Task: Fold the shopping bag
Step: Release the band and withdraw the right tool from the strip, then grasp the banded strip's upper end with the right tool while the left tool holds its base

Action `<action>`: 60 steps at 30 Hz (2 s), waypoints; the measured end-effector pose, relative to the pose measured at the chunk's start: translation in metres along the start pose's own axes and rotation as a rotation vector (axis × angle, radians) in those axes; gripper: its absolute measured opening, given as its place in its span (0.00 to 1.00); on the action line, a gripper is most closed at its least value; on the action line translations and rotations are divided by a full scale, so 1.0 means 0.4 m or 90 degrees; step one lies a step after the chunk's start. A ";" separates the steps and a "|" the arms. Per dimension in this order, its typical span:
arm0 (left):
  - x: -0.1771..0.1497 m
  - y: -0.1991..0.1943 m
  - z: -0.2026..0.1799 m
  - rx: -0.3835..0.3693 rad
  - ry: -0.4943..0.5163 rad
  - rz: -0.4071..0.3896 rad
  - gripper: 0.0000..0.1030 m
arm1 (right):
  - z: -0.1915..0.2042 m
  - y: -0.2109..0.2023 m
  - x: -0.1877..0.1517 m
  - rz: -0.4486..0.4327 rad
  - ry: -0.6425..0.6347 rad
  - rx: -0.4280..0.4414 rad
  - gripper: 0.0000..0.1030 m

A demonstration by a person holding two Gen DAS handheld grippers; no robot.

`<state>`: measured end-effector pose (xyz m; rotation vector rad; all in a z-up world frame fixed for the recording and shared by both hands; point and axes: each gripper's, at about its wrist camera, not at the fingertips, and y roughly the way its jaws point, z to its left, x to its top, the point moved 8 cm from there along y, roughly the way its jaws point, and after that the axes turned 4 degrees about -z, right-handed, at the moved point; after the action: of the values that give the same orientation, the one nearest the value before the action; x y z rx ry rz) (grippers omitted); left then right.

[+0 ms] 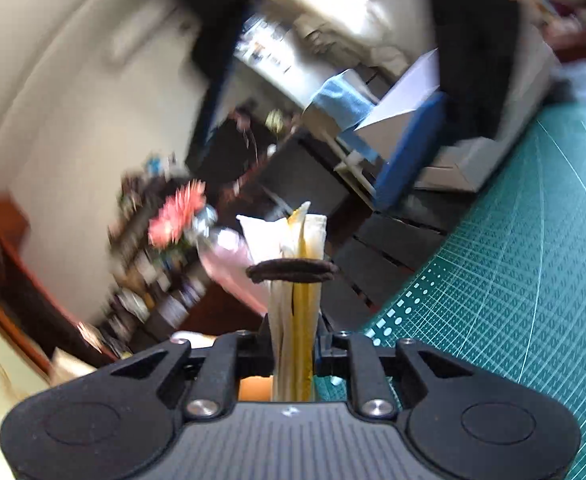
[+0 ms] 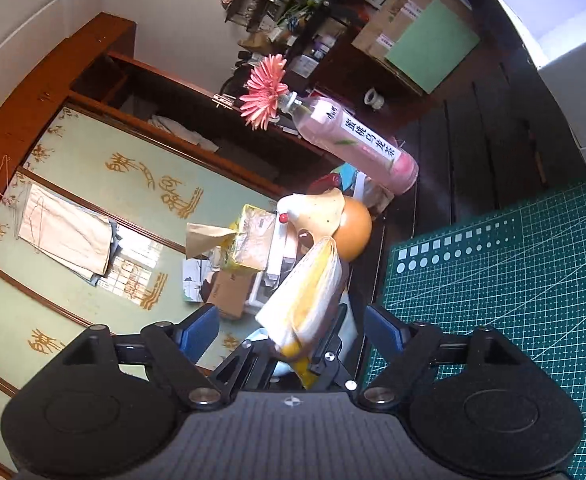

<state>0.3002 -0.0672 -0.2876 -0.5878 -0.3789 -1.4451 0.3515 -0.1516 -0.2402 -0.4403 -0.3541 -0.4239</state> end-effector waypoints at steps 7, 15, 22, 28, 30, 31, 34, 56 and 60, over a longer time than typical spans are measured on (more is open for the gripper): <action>0.003 -0.015 -0.037 -0.001 0.046 -0.016 0.24 | -0.016 0.028 -0.010 0.013 -0.014 -0.059 0.18; -0.027 -0.015 -0.051 0.023 0.119 -0.027 0.30 | -0.053 -0.016 0.031 -0.009 0.031 -0.050 0.11; -0.028 -0.015 -0.039 0.036 0.105 -0.019 0.12 | -0.061 -0.020 0.029 -0.008 0.023 -0.076 0.13; -0.027 -0.002 -0.056 0.059 0.129 0.007 0.11 | -0.063 -0.005 0.012 -0.005 0.000 -0.119 0.30; -0.028 0.009 -0.060 0.058 0.127 0.022 0.11 | -0.065 -0.002 0.008 -0.004 0.004 -0.123 0.33; -0.030 0.010 -0.063 0.060 0.130 0.025 0.11 | -0.067 -0.002 0.007 -0.004 0.014 -0.118 0.33; -0.038 0.017 -0.052 0.069 0.130 0.040 0.11 | -0.073 -0.001 0.002 -0.005 0.043 -0.105 0.33; -0.031 0.016 -0.015 0.057 0.070 0.060 0.11 | -0.037 -0.003 -0.011 -0.002 0.054 -0.046 0.36; -0.027 0.002 -0.015 0.073 0.092 0.027 0.11 | -0.042 -0.045 0.029 -0.035 0.068 -0.025 0.57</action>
<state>0.2994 -0.0620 -0.2987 -0.3934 -0.3307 -1.4054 0.3570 -0.1780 -0.2435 -0.4458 -0.2552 -0.5061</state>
